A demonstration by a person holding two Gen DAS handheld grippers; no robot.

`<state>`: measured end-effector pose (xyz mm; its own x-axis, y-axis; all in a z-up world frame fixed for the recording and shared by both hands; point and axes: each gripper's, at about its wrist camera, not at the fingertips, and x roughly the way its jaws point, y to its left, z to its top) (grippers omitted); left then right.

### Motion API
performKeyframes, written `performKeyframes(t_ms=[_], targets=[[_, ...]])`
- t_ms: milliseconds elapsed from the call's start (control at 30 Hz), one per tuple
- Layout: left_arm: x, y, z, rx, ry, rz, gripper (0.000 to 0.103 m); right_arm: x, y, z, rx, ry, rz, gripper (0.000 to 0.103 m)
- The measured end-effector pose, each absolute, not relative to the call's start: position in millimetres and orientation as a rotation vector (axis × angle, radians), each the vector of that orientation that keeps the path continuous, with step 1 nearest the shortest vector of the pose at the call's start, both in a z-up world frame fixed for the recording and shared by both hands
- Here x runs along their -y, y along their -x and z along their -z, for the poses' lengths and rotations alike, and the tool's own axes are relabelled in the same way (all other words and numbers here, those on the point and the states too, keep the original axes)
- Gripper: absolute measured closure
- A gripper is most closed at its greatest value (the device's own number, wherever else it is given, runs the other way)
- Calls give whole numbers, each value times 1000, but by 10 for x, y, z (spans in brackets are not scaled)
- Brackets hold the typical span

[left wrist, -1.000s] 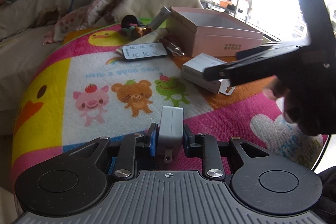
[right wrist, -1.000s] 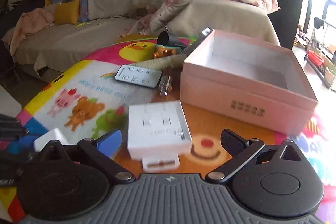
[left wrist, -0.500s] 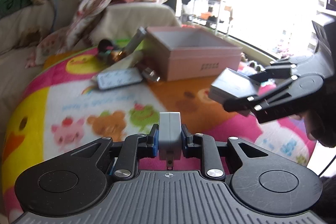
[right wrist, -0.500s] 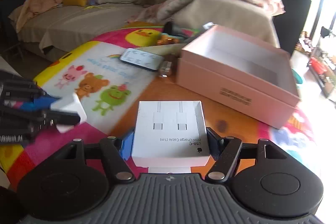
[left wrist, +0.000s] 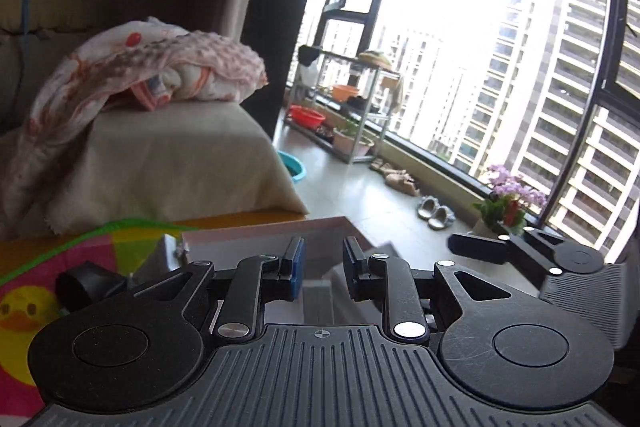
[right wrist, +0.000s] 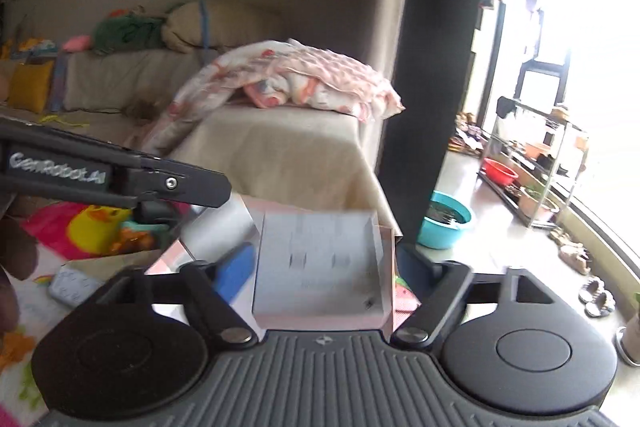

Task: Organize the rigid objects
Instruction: 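Carry the adapter into the pink box while the right gripper places the cable box inside, then grasp the white battery charger with the right gripper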

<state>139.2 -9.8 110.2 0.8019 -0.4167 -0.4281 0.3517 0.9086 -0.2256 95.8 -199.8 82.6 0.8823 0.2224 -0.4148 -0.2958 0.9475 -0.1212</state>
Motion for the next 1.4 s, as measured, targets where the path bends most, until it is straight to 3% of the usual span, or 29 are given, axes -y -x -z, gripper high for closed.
performKeyframes(t_ms=[433, 733, 933, 1133, 1200, 1333, 1400], targets=[[-1258, -810, -292, -582, 344, 77, 78, 2075, -66, -81, -598, 76, -335, 14], [-1241, -494, -224, -552, 324, 68, 78, 1709, 78, -121, -579, 166, -399, 15], [-1183, -208, -127, -513, 340, 109, 78, 1344, -455, -727, -525, 228, -485, 15], [-1346, -113, -14, -439, 465, 159, 78, 655, -1735, -1088, -709, 179, -493, 15], [-1373, -126, 5, -448, 488, 162, 78, 362, -2093, -1048, -733, 253, -438, 19], [-1376, -102, -10, -427, 487, 166, 78, -60, -2635, -876, -790, 399, -328, 50], [-1363, -98, -17, -422, 480, 169, 78, -150, -2799, -804, -804, 433, -293, 57]])
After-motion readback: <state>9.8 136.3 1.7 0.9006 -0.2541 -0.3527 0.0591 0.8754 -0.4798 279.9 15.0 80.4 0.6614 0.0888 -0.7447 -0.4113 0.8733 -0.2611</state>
